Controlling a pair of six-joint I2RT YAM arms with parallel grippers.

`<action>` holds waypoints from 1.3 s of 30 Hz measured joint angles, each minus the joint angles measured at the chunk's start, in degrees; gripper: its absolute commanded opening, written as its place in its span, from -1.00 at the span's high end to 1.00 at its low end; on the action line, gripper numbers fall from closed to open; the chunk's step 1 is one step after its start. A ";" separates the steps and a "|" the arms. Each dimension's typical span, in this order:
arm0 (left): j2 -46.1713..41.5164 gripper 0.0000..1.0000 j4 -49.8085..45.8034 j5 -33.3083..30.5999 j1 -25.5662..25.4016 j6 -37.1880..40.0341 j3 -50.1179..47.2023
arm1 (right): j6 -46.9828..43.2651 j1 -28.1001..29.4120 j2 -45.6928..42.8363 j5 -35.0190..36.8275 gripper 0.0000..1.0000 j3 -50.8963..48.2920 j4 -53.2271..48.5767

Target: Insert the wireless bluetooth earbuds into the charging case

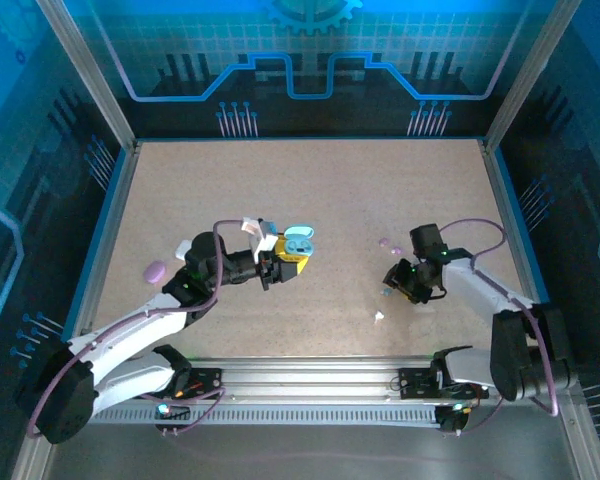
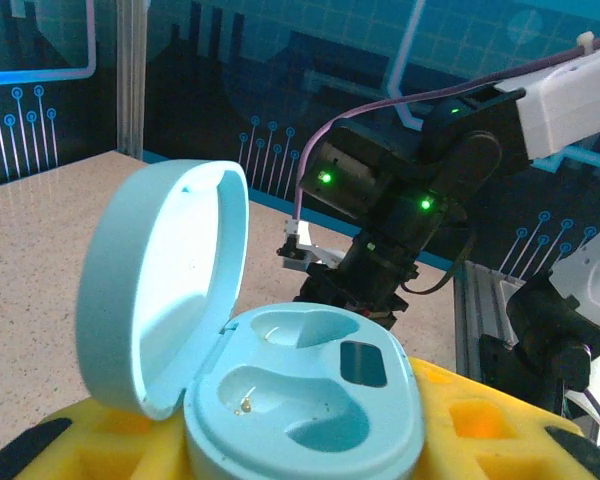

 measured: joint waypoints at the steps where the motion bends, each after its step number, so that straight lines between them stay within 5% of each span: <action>1: 0.02 0.30 0.22 -0.04 0.00 -0.02 -0.04 | -0.28 0.00 1.09 -0.44 0.14 0.00 0.52; 13: -0.20 0.28 0.76 -1.40 0.00 -0.37 -0.04 | -3.45 0.20 5.31 -3.41 0.31 0.35 2.58; 39: -0.63 0.28 -0.92 -1.75 0.00 -0.42 -0.04 | -5.66 6.32 9.31 -6.10 0.27 4.68 5.09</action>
